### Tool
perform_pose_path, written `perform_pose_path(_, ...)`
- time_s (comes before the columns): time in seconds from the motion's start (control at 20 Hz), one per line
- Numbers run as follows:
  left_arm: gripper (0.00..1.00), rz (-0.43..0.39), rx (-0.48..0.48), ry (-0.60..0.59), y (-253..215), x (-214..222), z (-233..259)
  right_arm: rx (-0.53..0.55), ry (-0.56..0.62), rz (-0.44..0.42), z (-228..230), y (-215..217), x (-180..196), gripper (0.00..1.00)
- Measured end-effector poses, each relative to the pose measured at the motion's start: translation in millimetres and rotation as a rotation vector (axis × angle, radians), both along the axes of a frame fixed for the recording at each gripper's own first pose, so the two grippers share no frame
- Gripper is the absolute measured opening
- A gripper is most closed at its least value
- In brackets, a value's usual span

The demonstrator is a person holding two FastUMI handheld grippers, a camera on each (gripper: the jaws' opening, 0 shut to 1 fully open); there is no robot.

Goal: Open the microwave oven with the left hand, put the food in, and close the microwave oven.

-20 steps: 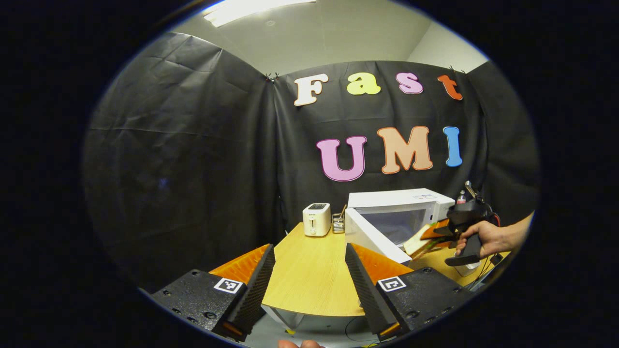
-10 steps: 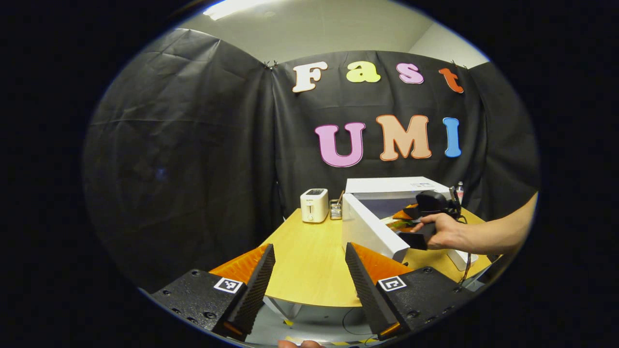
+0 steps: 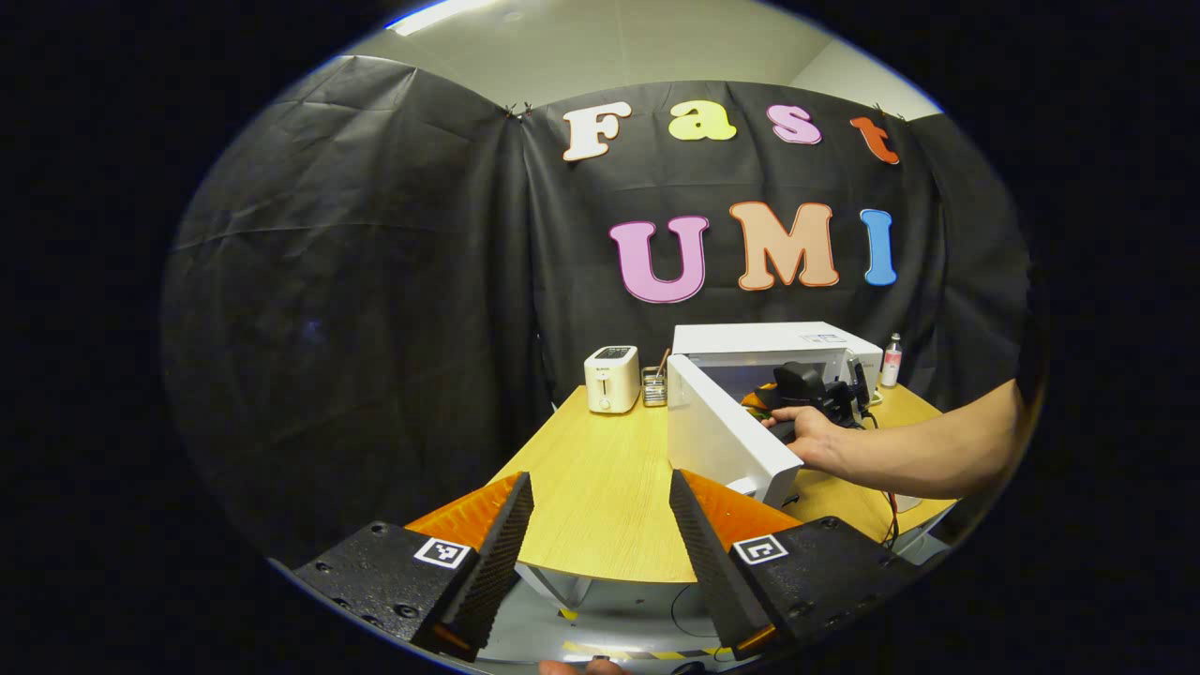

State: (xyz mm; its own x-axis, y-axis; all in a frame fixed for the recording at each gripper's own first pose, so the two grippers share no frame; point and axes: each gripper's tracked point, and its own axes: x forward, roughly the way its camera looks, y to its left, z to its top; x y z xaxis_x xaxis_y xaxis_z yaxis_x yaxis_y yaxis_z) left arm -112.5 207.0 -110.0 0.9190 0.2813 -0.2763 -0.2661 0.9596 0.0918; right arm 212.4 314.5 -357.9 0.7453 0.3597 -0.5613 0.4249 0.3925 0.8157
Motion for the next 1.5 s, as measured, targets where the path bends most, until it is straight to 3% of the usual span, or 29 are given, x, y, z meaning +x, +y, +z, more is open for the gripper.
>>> perform_pose_path(0.35, 0.87, 0.023, -0.021, 0.035, 1.2, -3.9, -9.1, 0.002, -0.026, -0.079, -11.8, 4.6, 34.7, 0.33)
perform_pose_path(0.4, 0.87, 0.028, -0.016, 0.034, 2.7, -2.9, -8.5, 0.007, -0.033, -0.081, -12.7, 7.0, 37.6, 0.25)
perform_pose_path(0.45, 0.87, 0.032, -0.012, 0.033, 4.1, -2.1, -7.2, 0.002, -0.032, -0.083, -15.4, 10.0, 40.2, 0.32)
perform_pose_path(0.6, 0.87, 0.040, -0.004, 0.031, 5.3, -4.7, -7.8, -0.006, -0.046, -0.083, -18.4, 13.6, 45.1, 0.34)
perform_pose_path(0.65, 0.87, 0.041, -0.004, 0.034, 5.4, -6.4, -7.9, -0.014, -0.049, -0.077, -18.8, 13.4, 46.2, 0.27)
perform_pose_path(0.75, 0.87, 0.048, -0.003, 0.033, 6.6, -9.7, -8.4, -0.081, -0.030, -0.062, -28.9, 7.6, 40.6, 0.38)
perform_pose_path(0.8, 0.87, 0.054, -0.002, 0.032, 8.0, -10.4, -8.0, -0.112, -0.055, -0.058, -24.2, -1.7, 39.5, 0.39)
perform_pose_path(0.85, 0.87, 0.059, -0.004, 0.032, 9.7, -11.0, -8.3, -0.185, -0.065, -0.051, -25.7, -6.8, 41.5, 0.67)
perform_pose_path(0.9, 0.87, 0.063, -0.006, 0.032, 11.3, -13.0, -9.4, -0.266, -0.087, -0.045, -24.0, -16.5, 43.3, 0.73)
perform_pose_path(0.95, 0.87, 0.065, -0.008, 0.033, 12.0, -12.7, -8.8, -0.329, -0.111, -0.032, -21.5, -20.6, 46.0, 0.72)
perform_pose_path(1.1, 0.87, 0.059, -0.001, 0.031, 12.7, -16.3, -10.2, -0.478, -0.125, 0.046, -22.2, -28.5, 43.1, 0.81)
perform_pose_path(1.15, 0.87, 0.055, 0.000, 0.028, 12.4, -16.2, -7.8, -0.538, -0.139, 0.061, -21.7, -32.7, 44.8, 0.91)
perform_pose_path(1.25, 0.87, 0.049, 0.002, 0.023, 10.9, -13.1, -7.4, -0.646, -0.174, 0.095, -21.4, -37.3, 41.9, 0.92)
perform_pose_path(1.3, 0.87, 0.044, 0.004, 0.022, 10.0, -12.8, -8.0, -0.676, -0.185, 0.122, -25.3, -35.3, 39.8, 0.84)
perform_pose_path(1.35, 0.87, 0.040, 0.008, 0.020, 9.2, -13.4, -7.3, -0.708, -0.201, 0.144, -26.6, -37.5, 40.1, 0.84)
perform_pose_path(1.4, 0.87, 0.035, 0.013, 0.019, 8.0, -15.3, -5.8, -0.741, -0.222, 0.169, -25.3, -39.2, 41.9, 0.94)
perform_pose_path(1.45, 0.87, 0.031, 0.018, 0.017, 8.0, -16.4, -4.5, -0.776, -0.251, 0.202, -24.1, -41.5, 44.1, 0.96)
perform_pose_path(1.5, 0.87, 0.028, 0.020, 0.015, 8.5, -16.8, -4.3, -0.811, -0.275, 0.231, -21.5, -42.9, 44.1, 0.89)
